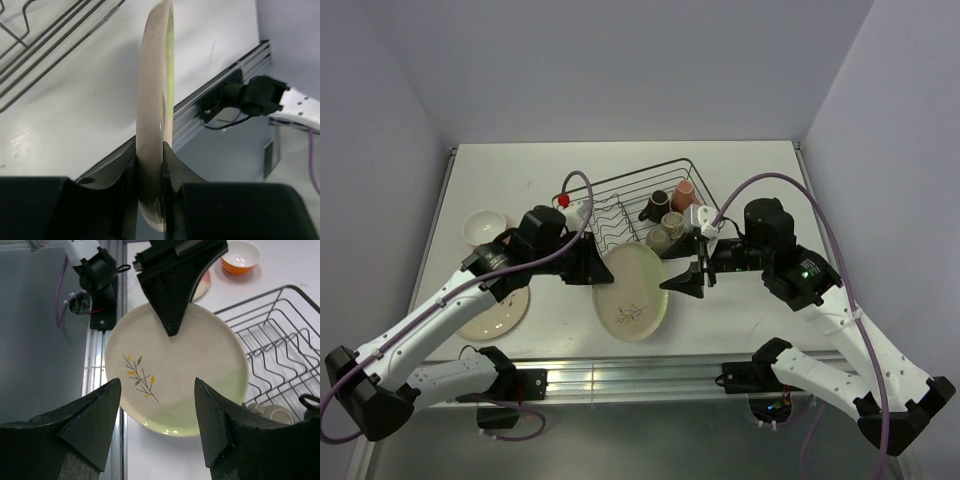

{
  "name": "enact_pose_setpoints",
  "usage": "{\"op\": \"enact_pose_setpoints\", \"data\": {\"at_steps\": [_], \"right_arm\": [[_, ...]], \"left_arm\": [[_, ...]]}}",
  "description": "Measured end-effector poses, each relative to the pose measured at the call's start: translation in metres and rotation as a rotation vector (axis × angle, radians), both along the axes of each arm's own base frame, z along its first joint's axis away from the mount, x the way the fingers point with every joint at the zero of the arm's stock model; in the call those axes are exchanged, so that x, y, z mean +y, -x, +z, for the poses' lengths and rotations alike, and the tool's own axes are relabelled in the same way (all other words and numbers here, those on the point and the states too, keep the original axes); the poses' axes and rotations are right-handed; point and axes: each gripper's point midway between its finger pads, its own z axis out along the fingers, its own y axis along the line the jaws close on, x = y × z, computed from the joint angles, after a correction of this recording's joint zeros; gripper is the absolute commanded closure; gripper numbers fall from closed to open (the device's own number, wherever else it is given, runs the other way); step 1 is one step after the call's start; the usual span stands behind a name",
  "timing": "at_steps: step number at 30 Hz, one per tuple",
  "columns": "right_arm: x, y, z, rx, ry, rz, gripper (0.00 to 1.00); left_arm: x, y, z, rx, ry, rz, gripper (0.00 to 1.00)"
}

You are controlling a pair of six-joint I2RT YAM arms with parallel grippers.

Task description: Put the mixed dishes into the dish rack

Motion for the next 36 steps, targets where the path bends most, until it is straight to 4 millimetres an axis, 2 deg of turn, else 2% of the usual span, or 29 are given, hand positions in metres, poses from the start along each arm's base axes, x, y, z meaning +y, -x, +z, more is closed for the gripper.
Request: {"op": "enact_pose_setpoints", "data": {"at_steps": [4, 6, 11, 15, 17, 22, 26, 32, 36], "right_arm": [[-0.008, -0.012, -0.003, 0.024, 0.000, -0.059, 0.32], [-0.016, -0.024, -0.001, 0.021, -0.009, -0.109, 0.32], [-0.043, -0.054, 0.003, 0.012, -0.034, -0.258, 0.32], [-0.065, -0.064, -0.006, 0.023, -0.039, -0.347, 0.31], [-0.073, -0.067, -0.013, 0.037, -0.040, -0.377, 0.31], [-0.089, -0.077, -0.027, 0.086, -0.042, -0.450, 0.32], [-0.096, -0.080, -0.039, 0.125, -0.039, -0.478, 0.32], [-0.098, -0.081, -0.043, 0.133, -0.037, -0.484, 0.31], [-0.099, -0.083, -0.044, 0.141, -0.035, -0.488, 0.31]], "left_arm": [[0.001, -0.009, 0.003, -0.021, -0.081, -0.034, 1.00], [0.003, -0.021, 0.013, -0.044, -0.122, -0.033, 1.00], [0.004, -0.084, 0.066, -0.186, -0.139, 0.012, 1.00], [0.004, -0.132, 0.105, -0.324, -0.165, 0.032, 1.00], [0.005, -0.150, 0.115, -0.384, -0.203, 0.030, 1.00], [0.013, -0.187, 0.123, -0.536, -0.351, 0.000, 1.00], [0.026, -0.204, 0.127, -0.684, -0.476, -0.077, 1.00], [0.048, -0.227, 0.136, -0.847, -0.580, -0.185, 1.00], [0.061, -0.242, 0.128, -0.938, -0.651, -0.287, 1.00]]}}
